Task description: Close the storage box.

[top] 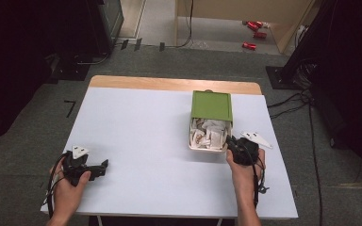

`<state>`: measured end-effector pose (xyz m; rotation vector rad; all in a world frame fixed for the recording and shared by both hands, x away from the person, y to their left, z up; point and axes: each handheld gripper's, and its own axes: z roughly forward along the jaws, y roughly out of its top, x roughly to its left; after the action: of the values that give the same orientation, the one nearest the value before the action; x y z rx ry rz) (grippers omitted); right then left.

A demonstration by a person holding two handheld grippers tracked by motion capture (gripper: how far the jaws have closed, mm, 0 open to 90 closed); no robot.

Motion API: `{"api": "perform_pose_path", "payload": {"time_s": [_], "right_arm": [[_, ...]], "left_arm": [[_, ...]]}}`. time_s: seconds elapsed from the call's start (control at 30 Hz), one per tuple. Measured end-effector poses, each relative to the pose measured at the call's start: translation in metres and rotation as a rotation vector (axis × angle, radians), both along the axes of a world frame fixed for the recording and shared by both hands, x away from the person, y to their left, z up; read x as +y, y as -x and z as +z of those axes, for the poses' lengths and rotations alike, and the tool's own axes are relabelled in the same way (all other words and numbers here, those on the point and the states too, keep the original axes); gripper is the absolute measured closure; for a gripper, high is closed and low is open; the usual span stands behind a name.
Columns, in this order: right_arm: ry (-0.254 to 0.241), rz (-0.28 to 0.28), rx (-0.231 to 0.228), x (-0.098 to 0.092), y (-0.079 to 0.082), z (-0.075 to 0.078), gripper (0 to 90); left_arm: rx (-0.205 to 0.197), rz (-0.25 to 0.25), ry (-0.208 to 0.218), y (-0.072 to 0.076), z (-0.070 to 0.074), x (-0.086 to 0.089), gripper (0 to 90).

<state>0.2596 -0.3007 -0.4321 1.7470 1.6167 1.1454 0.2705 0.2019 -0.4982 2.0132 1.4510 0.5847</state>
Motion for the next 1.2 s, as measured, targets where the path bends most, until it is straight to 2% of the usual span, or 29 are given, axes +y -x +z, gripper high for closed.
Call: {"api": "perform_pose_path", "payload": {"time_s": [0.03, 0.07, 0.1, 0.13, 0.17, 0.2, 0.23, 0.27, 0.33, 0.37, 0.53, 0.67, 0.8, 0.83, 0.93, 0.97, 1.2], "right_arm": [[0.0, 0.0, 0.0, 0.0, 0.0, 0.0, 78.4], [-0.036, 0.036, -0.01, -0.004, 0.001, 0.002, 68.8], [-0.042, 0.05, -0.01, -0.005, 0.002, 0.002, 63.6], [-0.043, 0.058, -0.007, -0.005, 0.003, 0.002, 59.3], [-0.043, 0.058, -0.007, -0.005, 0.003, 0.002, 59.3], [-0.045, 0.067, 0.008, -0.005, 0.004, 0.001, 53.8], [-0.045, 0.067, 0.008, -0.005, 0.004, 0.001, 53.8], [-0.043, 0.074, 0.018, -0.003, 0.006, -0.003, 48.6], [-0.036, 0.077, 0.021, -0.002, 0.007, -0.004, 46.9], [-0.021, 0.096, 0.031, -0.001, 0.009, -0.009, 43.6], [-0.017, 0.14, 0.049, 0.0, 0.013, -0.017, 38.8], [-0.016, 0.153, 0.055, 0.001, 0.016, -0.021, 36.6], [0.036, 0.19, 0.097, 0.007, 0.018, -0.03, 37.1], [0.08, 0.19, 0.11, 0.011, 0.018, -0.035, 37.7], [0.103, 0.178, 0.122, 0.013, 0.017, -0.039, 40.1], [0.117, 0.17, 0.133, 0.014, 0.017, -0.042, 44.2], [0.119, 0.136, 0.126, 0.018, 0.013, -0.05, 48.3]], "left_arm": [[0.0, 0.0, 0.0, 0.0, 0.0, 0.0, 0.0], [0.0, 0.0, -0.001, 0.0, 0.0, 0.0, 0.0], [0.0, 0.001, -0.001, 0.0, 0.0, 0.0, 0.0], [0.0, 0.001, -0.001, 0.0, 0.0, 0.0, 0.0], [0.0, 0.001, -0.001, 0.0, 0.0, 0.0, 0.0], [0.0, 0.001, -0.001, 0.0, 0.0, 0.0, 0.0], [0.0, 0.001, -0.001, 0.0, 0.0, 0.0, 0.0], [0.001, 0.001, -0.002, 0.0, 0.0, 0.0, 0.0], [0.001, 0.001, -0.001, 0.0, 0.0, 0.0, 0.0], [0.001, 0.0, -0.001, 0.0, 0.0, 0.0, 0.0], [0.001, 0.0, -0.001, 0.0, 0.0, 0.0, 0.0], [0.002, 0.0, 0.0, 0.0, 0.0, 0.0, 0.0], [0.003, 0.0, 0.0, 0.0, 0.0, 0.0, 0.0], [0.003, 0.0, 0.0, 0.0, 0.0, 0.0, 0.0], [0.003, 0.0, 0.0, 0.0, 0.0, 0.0, 0.0], [0.003, 0.0, 0.0, 0.0, 0.0, 0.0, 0.0], [0.002, 0.0, 0.001, 0.0, 0.0, 0.0, 0.0]]}}
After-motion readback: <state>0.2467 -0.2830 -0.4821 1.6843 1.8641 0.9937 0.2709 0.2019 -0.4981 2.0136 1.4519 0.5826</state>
